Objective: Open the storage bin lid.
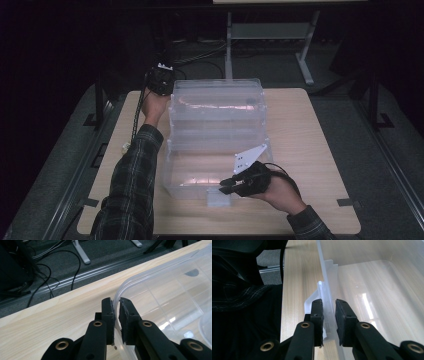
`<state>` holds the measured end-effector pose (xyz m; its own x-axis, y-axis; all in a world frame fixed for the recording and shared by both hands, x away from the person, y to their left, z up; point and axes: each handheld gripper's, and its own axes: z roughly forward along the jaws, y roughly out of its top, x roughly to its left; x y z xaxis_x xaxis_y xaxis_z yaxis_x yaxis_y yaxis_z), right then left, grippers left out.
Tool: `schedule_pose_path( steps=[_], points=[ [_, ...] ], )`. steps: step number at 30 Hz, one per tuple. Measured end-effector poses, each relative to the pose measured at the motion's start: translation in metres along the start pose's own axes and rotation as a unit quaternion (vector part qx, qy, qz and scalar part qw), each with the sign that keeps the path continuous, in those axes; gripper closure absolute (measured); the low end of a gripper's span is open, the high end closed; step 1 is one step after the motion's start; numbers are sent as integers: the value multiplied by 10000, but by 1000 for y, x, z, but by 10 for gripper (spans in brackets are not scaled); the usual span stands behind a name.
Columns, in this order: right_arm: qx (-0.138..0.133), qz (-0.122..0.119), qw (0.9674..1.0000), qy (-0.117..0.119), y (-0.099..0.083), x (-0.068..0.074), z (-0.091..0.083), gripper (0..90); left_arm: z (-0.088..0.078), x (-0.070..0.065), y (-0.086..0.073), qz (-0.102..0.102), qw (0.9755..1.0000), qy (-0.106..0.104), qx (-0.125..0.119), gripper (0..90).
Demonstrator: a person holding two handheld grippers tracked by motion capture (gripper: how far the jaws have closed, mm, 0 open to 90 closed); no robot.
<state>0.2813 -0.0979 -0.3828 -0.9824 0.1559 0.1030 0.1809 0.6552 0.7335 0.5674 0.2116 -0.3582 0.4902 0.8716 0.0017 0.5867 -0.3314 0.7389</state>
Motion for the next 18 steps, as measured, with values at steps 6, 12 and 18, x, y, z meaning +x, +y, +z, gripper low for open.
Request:
schedule_pose_path(
  steps=[6, 12, 18],
  points=[
    [0, 8, 10000, 8, 0, 0, 0, 769, 0, 0, 0, -21, 10000, -2, -12, 824],
    [-9, 27, 10000, 11, 0, 0, 0, 769, 0, 2, -1, -89, 9999, -56, -43, 820],
    [-11, 47, 10000, 16, 0, 0, 0, 769, 0, 2, -3, -119, 9998, -90, -96, 811]
  ],
)
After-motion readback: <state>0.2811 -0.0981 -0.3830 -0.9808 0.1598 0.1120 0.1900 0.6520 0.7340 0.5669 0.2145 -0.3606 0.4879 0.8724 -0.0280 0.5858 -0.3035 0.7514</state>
